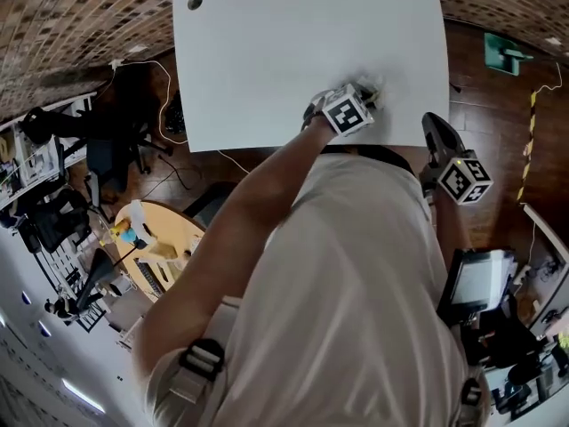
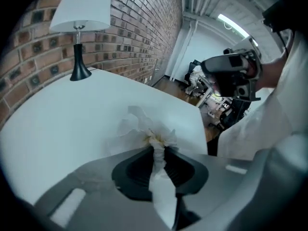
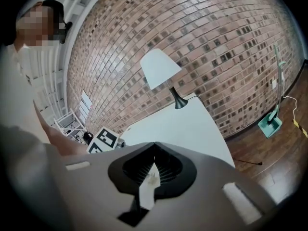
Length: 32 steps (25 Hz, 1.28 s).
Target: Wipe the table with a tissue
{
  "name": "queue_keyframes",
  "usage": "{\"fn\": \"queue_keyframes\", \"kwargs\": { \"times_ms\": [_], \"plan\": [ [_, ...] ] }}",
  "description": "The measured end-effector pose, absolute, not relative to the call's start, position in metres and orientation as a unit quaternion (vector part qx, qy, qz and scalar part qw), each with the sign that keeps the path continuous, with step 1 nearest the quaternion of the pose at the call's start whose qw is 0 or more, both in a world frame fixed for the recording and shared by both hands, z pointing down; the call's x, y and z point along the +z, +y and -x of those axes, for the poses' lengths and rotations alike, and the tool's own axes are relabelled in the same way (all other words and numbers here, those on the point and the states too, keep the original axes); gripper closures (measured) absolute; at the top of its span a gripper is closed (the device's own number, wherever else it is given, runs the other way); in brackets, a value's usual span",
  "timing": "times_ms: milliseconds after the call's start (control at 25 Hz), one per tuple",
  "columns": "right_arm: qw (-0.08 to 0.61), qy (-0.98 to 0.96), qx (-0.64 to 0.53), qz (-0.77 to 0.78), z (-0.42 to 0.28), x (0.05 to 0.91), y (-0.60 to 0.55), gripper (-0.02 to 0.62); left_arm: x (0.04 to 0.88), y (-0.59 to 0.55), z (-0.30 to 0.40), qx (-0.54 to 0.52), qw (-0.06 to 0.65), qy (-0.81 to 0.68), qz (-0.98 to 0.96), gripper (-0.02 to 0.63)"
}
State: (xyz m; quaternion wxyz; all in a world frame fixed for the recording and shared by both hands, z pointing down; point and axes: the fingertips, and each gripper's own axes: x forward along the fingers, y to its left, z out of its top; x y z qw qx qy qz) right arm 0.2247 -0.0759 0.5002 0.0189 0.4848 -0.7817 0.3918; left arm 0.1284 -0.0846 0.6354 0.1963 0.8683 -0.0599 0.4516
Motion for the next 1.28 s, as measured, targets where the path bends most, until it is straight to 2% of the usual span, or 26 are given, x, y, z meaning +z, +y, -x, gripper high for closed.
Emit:
{"fn": "queue_keyframes", "kwargs": {
  "times_ms": [280, 520, 800, 1080, 1280],
  "plan": [
    [0.015, -0.798, 0.392, -0.458, -0.250, 0.504, -0.091, 0.588, 0.581, -0.050, -0.147, 0.314, 0.288, -0.104, -0.899, 0.540],
    [0.039, -0.837, 0.382, -0.390, -0.216, 0.510, -0.101, 0.588, 0.550, -0.059, -0.089, 0.162, 0.339, -0.233, -0.897, 0.538],
    [0.061, -0.886, 0.328, -0.323, -0.171, 0.486, -0.095, 0.588, 0.522, -0.059, -0.017, 0.073, 0.322, -0.367, -0.870, 0.538],
    [0.061, -0.923, 0.265, -0.271, -0.086, 0.436, -0.040, 0.588, 0.488, -0.025, 0.066, 0.044, 0.260, -0.424, -0.866, 0.538],
    [0.067, -0.930, 0.257, -0.253, -0.069, 0.425, -0.028, 0.588, 0.475, -0.017, 0.077, 0.033, 0.252, -0.443, -0.860, 0.538]
  ]
}}
